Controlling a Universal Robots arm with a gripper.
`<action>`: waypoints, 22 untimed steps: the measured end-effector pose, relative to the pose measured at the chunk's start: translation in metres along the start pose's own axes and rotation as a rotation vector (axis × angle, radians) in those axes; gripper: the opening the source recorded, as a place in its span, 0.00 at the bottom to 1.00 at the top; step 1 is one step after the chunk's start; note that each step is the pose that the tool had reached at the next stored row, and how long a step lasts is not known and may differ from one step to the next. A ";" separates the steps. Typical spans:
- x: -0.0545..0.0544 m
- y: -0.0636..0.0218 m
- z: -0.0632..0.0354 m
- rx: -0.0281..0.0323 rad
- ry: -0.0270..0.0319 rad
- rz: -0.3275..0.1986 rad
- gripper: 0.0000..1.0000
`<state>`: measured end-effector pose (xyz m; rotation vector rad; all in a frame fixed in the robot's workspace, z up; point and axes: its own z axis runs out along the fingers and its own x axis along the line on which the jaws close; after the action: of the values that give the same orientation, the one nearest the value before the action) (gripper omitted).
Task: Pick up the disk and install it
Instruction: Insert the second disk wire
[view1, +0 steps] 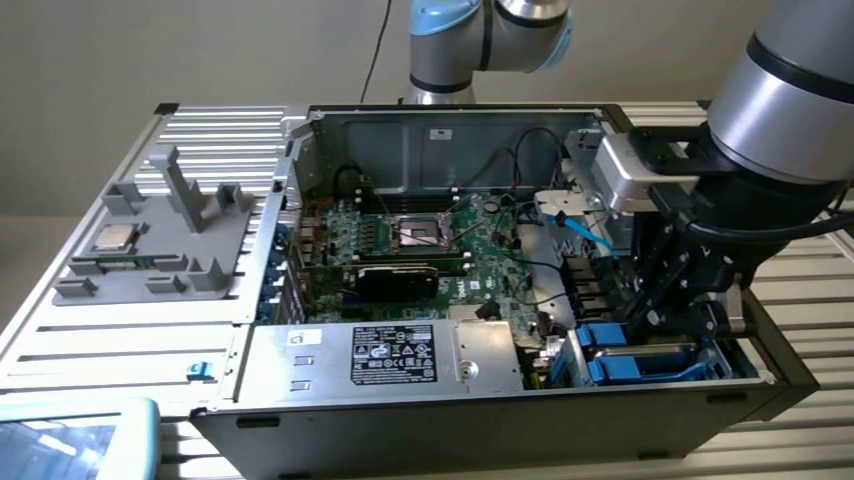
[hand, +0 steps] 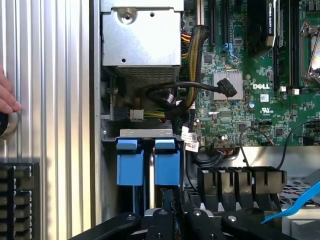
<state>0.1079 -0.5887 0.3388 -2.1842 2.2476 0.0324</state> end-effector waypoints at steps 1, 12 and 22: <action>0.000 -0.0002 0.0001 0.0001 -0.0001 0.000 0.16; 0.001 -0.0003 0.0052 0.0000 -0.0003 0.000 0.16; 0.000 -0.0022 -0.0158 0.0000 0.0008 0.000 0.24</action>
<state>0.1103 -0.5888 0.3547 -2.1847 2.2480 0.0315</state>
